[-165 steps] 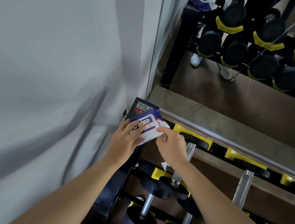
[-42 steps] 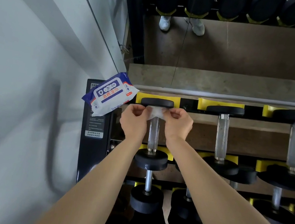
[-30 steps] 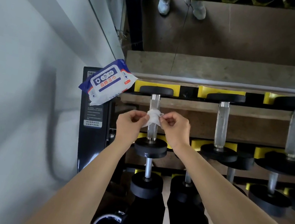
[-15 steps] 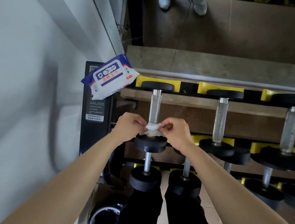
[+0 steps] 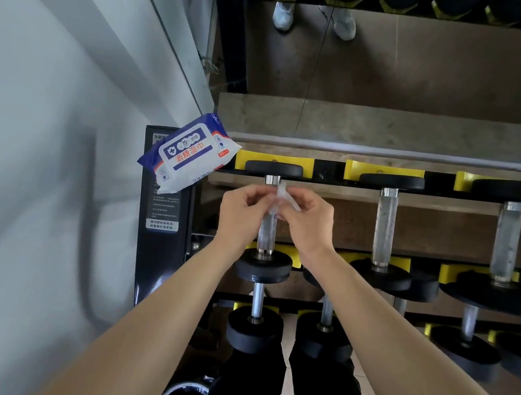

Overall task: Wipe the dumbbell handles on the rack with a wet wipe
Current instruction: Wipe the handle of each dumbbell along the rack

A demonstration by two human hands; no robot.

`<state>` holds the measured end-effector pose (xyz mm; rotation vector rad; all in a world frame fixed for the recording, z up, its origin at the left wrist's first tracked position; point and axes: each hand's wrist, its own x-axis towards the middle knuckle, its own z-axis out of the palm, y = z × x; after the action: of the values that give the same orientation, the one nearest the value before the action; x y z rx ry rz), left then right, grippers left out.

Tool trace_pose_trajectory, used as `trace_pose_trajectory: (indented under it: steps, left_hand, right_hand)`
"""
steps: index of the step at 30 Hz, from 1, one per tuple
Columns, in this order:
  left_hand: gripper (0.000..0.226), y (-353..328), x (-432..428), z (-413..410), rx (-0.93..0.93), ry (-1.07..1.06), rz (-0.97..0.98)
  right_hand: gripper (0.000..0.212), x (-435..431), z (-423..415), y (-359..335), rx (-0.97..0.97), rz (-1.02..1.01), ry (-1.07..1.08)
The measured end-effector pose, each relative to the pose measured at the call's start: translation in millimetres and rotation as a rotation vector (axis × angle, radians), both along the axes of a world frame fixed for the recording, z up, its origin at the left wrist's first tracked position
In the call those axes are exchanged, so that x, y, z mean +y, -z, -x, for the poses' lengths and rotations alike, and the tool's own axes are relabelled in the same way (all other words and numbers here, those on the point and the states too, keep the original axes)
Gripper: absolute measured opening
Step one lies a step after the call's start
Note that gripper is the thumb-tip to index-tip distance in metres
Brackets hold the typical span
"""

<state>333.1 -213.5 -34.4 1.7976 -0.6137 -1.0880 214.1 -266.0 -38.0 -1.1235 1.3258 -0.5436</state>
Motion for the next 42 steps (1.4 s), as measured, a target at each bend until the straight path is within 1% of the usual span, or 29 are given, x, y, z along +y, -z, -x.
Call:
trace_pose_trajectory:
  steps: [1,3,5,7,9,12,14,17,19,20,21,23,24,27,31,32,34,36,37,39,40,42]
  left_hand:
    - [0.020,-0.9,1.9,1.7,0.007,0.011,0.004]
    - [0.027,-1.0,7.5,1.4,0.015,-0.062,0.008]
    - [0.023,2.8,12.4,-1.2,0.003,-0.161,-0.013]
    - [0.020,7.9,15.1,-2.8,0.016,-0.162,-0.051]
    - [0.018,9.6,17.8,-1.7,0.057,-0.118,-0.064]
    - [0.019,9.6,22.0,-1.6,0.051,-0.086,-0.061]
    - [0.023,11.4,25.3,-1.7,0.024,-0.061,-0.077]
    - [0.029,12.9,29.5,0.4,-0.032,-0.030,-0.098]
    - [0.029,12.0,33.7,2.7,-0.033,-0.026,-0.098]
    - [0.027,10.8,36.7,3.4,-0.029,-0.025,-0.096]
    - [0.025,9.5,39.7,3.9,-0.036,-0.022,-0.092]
    - [0.020,5.6,46.0,5.9,-0.046,-0.003,-0.056]
    - [0.020,2.9,48.3,8.2,-0.031,0.009,-0.029]
    - [0.028,-6.2,48.8,16.1,-0.023,0.041,0.021]
    - [0.017,-5.9,37.7,2.0,-0.074,-0.064,-0.009]
    - [0.016,-5.3,32.2,-3.8,-0.072,-0.107,-0.019]
    - [0.014,-1.3,17.1,-13.0,-0.042,-0.245,-0.044]
    - [0.013,1.1,-1.9,-13.5,0.053,-0.368,-0.076]
    - [0.013,2.8,-10.1,-11.6,0.102,-0.387,-0.085]
    - [0.019,8.6,-19.3,-6.4,0.144,-0.336,-0.103]
    - [0.021,11.7,-19.7,-5.4,0.130,-0.295,-0.125]
    - [0.021,16.6,-14.1,-7.9,0.028,-0.200,-0.181]
  right_hand:
    - [0.018,-3.0,0.1,0.3,0.019,-0.019,0.031]
    - [0.014,-12.1,-1.3,3.3,0.042,-0.072,0.131]
    - [0.012,-20.7,-7.8,4.1,-0.008,-0.162,0.260]
    - [0.011,-23.1,-16.1,3.6,-0.067,-0.216,0.286]
    - [0.014,-19.1,-17.4,6.5,-0.005,-0.165,0.180]
    - [0.007,-5.2,2.1,10.7,0.208,-0.027,-0.051]
    - [0.005,8.2,22.5,15.8,0.301,-0.029,-0.248]
    - [0.007,17.9,41.3,16.6,0.381,-0.036,-0.565]
    - [0.007,11.7,44.5,11.3,0.409,0.008,-0.646]
    - [0.008,7.3,43.0,7.6,0.403,0.028,-0.620]
    - [0.009,3.9,40.9,3.5,0.372,0.036,-0.539]
    - [0.012,1.9,34.1,-4.8,0.251,0.021,-0.310]
    - [0.014,3.0,29.9,-8.6,0.192,0.030,-0.235]
    - [0.016,10.7,18.6,-15.3,0.118,0.094,-0.202]
    - [0.018,14.2,15.0,-15.5,-0.001,0.019,-0.178]
    - [0.020,13.9,14.7,-14.0,0.010,0.023,-0.168]
    - [0.025,12.4,13.7,-9.4,0.122,0.072,-0.134]
    - [0.033,10.6,13.2,-4.0,0.238,0.117,-0.140]
    - [0.039,11.1,13.1,-1.2,0.267,0.121,-0.173]
    - [0.048,15.4,13.1,4.9,0.278,0.108,-0.260]
    - [0.053,19.1,13.3,7.9,0.276,0.103,-0.299]
    - [0.060,26.4,15.2,10.7,0.280,0.110,-0.351]
